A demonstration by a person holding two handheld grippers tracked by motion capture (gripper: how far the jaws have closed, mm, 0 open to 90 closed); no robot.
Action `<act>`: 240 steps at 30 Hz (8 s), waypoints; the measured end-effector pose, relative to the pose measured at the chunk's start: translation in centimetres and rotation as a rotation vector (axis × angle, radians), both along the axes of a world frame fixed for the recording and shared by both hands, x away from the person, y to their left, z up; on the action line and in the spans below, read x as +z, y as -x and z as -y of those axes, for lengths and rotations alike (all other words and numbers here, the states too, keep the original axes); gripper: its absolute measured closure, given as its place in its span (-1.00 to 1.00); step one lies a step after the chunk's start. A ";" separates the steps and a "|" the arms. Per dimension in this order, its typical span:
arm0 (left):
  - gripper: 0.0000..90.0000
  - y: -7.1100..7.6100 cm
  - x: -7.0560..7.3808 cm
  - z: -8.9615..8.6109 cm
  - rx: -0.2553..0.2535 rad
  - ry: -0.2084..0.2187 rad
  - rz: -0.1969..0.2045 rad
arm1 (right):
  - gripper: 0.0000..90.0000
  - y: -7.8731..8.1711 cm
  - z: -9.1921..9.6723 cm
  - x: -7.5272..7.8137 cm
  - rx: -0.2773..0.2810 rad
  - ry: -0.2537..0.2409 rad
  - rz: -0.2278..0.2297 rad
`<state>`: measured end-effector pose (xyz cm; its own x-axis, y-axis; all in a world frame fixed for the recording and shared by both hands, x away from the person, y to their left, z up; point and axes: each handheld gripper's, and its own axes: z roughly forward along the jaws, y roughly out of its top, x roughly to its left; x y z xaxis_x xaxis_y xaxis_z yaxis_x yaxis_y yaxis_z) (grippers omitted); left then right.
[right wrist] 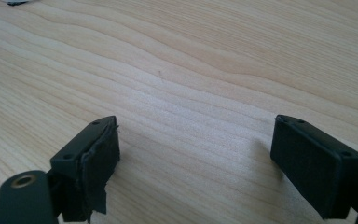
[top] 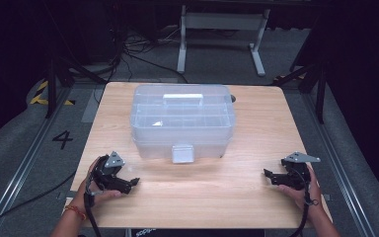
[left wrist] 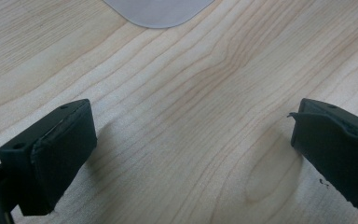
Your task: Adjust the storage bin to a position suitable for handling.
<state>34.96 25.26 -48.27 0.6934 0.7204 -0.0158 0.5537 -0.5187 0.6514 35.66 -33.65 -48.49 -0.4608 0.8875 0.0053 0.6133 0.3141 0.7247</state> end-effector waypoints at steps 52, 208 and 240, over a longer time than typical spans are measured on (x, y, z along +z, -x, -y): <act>-0.99 -0.1 0.0 0.0 0.002 0.000 0.002 | -0.34 -3.8 -3.6 11.6 0.155 -0.022 0.240; 0.97 -1.3 8.6 1.0 0.074 0.188 0.279 | 0.59 -15.2 -23.8 20.6 0.451 0.122 0.181; 0.99 -2.0 8.6 1.3 0.099 0.181 0.306 | 0.19 -12.0 -18.4 21.3 0.393 0.057 0.252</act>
